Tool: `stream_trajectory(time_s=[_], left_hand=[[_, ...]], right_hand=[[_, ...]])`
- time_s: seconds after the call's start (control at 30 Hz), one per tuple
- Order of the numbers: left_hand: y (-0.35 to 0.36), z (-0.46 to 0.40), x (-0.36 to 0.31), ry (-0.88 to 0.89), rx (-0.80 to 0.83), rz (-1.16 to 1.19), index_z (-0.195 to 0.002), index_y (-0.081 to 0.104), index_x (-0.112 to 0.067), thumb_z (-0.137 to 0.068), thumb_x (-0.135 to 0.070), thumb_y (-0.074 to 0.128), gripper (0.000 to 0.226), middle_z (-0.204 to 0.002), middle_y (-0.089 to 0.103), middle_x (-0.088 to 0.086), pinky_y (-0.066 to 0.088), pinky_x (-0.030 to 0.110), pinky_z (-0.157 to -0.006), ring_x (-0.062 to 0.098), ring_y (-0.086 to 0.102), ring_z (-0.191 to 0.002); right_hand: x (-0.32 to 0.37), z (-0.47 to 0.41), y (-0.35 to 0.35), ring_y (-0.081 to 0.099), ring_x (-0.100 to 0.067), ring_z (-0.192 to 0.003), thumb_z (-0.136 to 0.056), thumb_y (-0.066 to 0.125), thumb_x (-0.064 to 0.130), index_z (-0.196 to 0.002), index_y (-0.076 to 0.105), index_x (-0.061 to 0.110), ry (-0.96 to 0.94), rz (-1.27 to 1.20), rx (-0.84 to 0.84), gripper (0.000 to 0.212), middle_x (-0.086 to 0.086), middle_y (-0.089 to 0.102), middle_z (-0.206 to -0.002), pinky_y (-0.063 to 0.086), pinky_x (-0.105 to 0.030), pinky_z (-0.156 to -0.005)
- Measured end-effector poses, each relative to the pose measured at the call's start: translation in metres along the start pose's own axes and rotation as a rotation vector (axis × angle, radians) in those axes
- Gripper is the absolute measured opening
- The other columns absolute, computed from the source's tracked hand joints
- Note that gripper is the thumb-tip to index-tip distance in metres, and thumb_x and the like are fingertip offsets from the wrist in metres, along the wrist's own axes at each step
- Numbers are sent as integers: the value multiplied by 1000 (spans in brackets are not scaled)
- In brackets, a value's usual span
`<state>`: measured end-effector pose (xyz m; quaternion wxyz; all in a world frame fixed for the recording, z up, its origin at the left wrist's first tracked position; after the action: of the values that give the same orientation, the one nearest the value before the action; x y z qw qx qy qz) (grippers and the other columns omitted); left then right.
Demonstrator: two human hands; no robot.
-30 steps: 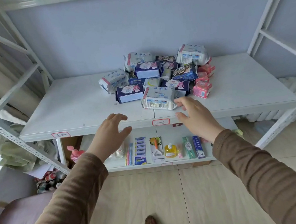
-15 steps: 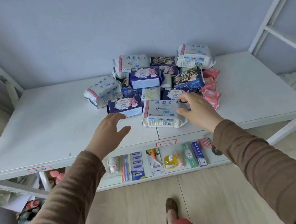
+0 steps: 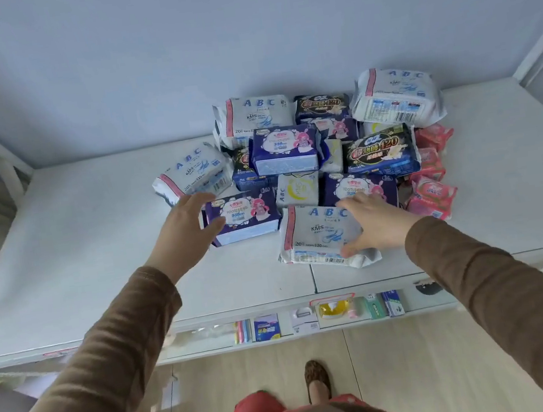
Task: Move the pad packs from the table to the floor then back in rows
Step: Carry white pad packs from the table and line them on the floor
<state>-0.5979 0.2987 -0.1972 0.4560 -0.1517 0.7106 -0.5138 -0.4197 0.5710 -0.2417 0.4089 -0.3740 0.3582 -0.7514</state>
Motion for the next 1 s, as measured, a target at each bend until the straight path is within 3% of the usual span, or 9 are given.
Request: stream_trajectory(time_s=[0.17,0.4,0.5,0.57,0.67,0.73,0.83,0.93,1.0], left_hand=[[-9,-34,27,5,-24,28,-128,55,-22,-90,-28,66,41,-131,55,6,44,37,-97,25,53,-115],[-21,-95,90,-90,-128,-36,-139,46,-10,-85,-35,70,64,-139,45,14,31,43,-108,33,38,-126],[-9,-124,125,-270,30,-55,-142,39,-11,-84,-56,66,79,-139,47,15,40,47,-102,34,45,-124],[2,-138,139,-338,181,31,-136,43,-11,-74,-65,71,86,-131,57,12,48,39,-87,28,56,-107],[11,-150,151,-443,348,281,-151,24,-17,-57,-63,85,121,-138,52,3,42,36,-85,24,51,-107],[13,-155,154,-468,447,301,-152,16,-26,-46,-63,90,134,-133,51,-1,50,38,-80,26,51,-109],[16,-161,149,-393,513,251,-144,28,-27,-44,-60,92,123,-119,55,-4,58,33,-64,25,59,-103],[12,-167,140,-237,458,126,-112,56,-24,-44,-64,88,85,-105,67,-6,49,30,-69,18,62,-93],[6,-166,132,-150,414,47,-99,60,-27,-44,-66,85,73,-96,69,-7,47,30,-70,17,63,-89]], right_hand=[[20,0,5,31,-25,-120,-62,82,62,-140,34,16,-79,122,-195,103,-3,37,-130,39,-38,-98],[67,9,14,36,-20,-100,-60,77,70,-150,35,17,-104,268,-442,113,2,38,-111,51,-34,-84],[77,6,12,36,-21,-106,-69,76,63,-154,31,22,-87,261,-444,104,0,39,-122,55,-36,-81],[80,4,10,35,-23,-116,-76,75,57,-155,28,26,-74,247,-429,97,-2,36,-137,55,-36,-86],[78,-5,8,26,-26,-131,-83,70,52,-158,11,25,-17,231,-329,99,-5,25,-154,47,-35,-98],[78,-12,6,28,-26,-129,-82,69,50,-159,3,21,28,236,-257,105,-6,34,-149,48,-35,-94],[83,-18,1,37,-22,-118,-74,71,62,-157,9,18,70,353,-247,113,-1,43,-131,47,-33,-84],[88,-15,4,39,-22,-113,-64,67,75,-150,27,17,95,481,-271,110,-1,44,-124,44,-37,-91],[87,-12,8,39,-22,-112,-61,67,77,-143,34,20,111,467,-299,105,0,44,-121,44,-38,-93]])
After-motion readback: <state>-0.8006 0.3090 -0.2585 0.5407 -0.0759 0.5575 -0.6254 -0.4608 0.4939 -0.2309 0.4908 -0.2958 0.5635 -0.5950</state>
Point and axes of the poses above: each hand's wrist, its own z-axis away from the middle knuckle, its own y-axis out of the palm, x = y × z, the point moved 6 cm from there along -z, towards the middle knuckle
